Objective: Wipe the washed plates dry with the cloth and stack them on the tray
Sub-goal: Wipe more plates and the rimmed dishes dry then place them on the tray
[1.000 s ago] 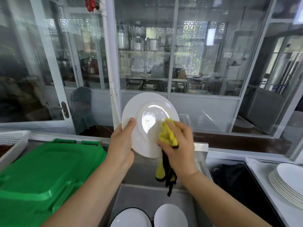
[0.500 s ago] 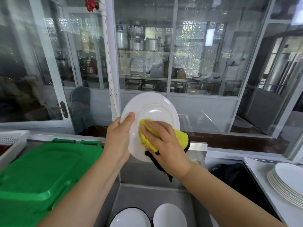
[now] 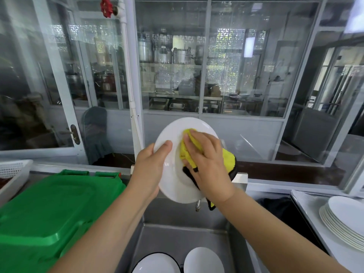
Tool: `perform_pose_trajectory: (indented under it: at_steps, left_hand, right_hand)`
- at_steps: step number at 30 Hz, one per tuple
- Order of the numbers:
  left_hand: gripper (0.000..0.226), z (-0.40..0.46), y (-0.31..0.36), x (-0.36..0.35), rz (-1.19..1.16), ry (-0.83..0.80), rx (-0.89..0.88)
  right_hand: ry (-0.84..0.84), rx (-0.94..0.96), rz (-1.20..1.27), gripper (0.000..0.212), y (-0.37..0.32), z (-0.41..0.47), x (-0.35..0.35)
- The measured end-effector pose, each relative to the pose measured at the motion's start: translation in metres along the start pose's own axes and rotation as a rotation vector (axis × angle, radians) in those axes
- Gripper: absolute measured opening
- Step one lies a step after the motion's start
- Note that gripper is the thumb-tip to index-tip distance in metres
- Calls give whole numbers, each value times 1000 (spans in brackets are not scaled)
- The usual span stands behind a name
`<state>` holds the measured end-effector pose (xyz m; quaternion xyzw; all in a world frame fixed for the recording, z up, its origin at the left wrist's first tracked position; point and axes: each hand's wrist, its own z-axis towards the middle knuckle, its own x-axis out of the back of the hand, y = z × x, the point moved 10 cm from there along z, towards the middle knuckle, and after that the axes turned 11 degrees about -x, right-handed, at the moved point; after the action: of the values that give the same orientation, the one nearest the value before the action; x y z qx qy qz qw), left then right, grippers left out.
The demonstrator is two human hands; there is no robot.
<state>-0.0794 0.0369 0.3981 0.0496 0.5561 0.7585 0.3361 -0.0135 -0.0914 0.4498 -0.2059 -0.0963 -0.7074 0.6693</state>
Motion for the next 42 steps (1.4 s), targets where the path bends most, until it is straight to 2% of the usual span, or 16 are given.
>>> perform_pose_trajectory:
  at_steps: [4, 9, 16, 18, 20, 22, 24, 29, 33, 36, 39, 40, 42]
  left_hand:
    - [14, 2, 1, 3, -10, 3, 18]
    - [12, 3, 9, 11, -22, 24, 5]
    - [11, -2, 9, 17, -45, 23, 25]
    - [14, -3, 5, 13, -1, -15, 30]
    - [16, -7, 2, 1, 95, -104, 11]
    - [19, -12, 1, -14, 180, -191, -26]
    - [17, -17, 1, -22, 206, -240, -35]
    - [19, -24, 4, -17, 182, -236, -56]
    - [22, -24, 15, -9, 178, -156, -116]
    - [21, -24, 26, -6, 121, -87, -210]
    - [24, -28, 30, -15, 107, -121, -292]
    - [22, -28, 28, -19, 103, -164, -289]
    - [20, -24, 21, -24, 95, -266, -226]
  right_hand:
    - [-63, 117, 22, 56, -16, -19, -13]
    - [-83, 226, 26, 42, -7, -40, -7]
    - [-37, -30, -111, 57, 36, -5, 18]
    - [7, -81, -74, 54, 32, 13, 28]
    - [13, -62, 16, 45, 18, 30, 30]
    - [-76, 8, 84, 41, 0, 37, 18]
    - [-133, -4, 136, 35, -3, 37, 9]
    - [-100, -328, 444, 26, 44, 28, 7]
    - [8, -707, 640, 18, 87, 5, 4]
    - [87, -1004, 902, 15, 108, -23, -9]
    - [207, -1286, 1073, 16, 121, -51, -21]
    - [248, -1327, 1059, 19, 126, -56, -18]
    - [300, -1282, 971, 23, 132, -56, -3]
